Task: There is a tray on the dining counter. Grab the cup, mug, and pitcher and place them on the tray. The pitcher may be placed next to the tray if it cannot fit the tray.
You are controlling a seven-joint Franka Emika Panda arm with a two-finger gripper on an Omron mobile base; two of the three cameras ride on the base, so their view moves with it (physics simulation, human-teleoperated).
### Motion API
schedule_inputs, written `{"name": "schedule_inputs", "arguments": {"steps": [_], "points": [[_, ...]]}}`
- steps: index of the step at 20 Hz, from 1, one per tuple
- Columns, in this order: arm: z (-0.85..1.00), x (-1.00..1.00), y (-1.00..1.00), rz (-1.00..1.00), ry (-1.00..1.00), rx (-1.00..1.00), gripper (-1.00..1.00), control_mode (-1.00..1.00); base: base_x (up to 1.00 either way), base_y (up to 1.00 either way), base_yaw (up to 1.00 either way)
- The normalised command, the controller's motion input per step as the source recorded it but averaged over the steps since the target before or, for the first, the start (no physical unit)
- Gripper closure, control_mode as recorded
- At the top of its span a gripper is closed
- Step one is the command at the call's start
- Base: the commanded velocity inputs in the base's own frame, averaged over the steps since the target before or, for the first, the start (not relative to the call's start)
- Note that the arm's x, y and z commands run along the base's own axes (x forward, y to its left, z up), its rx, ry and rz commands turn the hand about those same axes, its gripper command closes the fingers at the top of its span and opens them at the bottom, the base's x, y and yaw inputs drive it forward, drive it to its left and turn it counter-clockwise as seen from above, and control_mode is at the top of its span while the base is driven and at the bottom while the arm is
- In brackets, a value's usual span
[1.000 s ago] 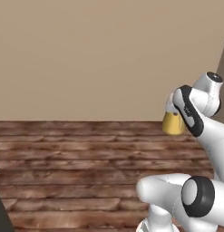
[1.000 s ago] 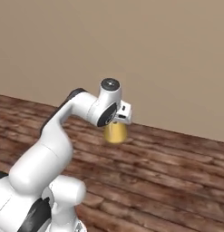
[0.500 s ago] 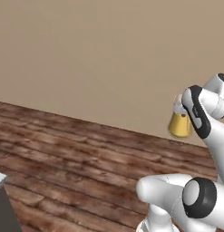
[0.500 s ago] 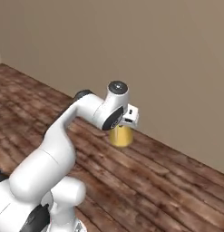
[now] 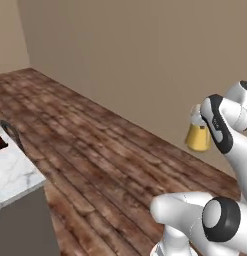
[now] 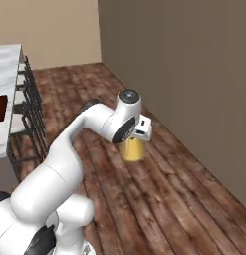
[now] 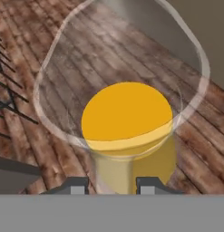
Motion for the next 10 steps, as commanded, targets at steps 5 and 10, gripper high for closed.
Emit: {"name": "schedule_inputs", "arguments": {"steps": [5, 10], "points": [[0.00, 0.00, 0.00, 0.00, 0.00, 0.00, 1.00, 1.00, 0.56, -0.58, 0.59], [0.00, 0.00, 0.00, 0.00, 0.00, 0.00, 1.00, 1.00, 0.37, -0.90, 0.41]]}}
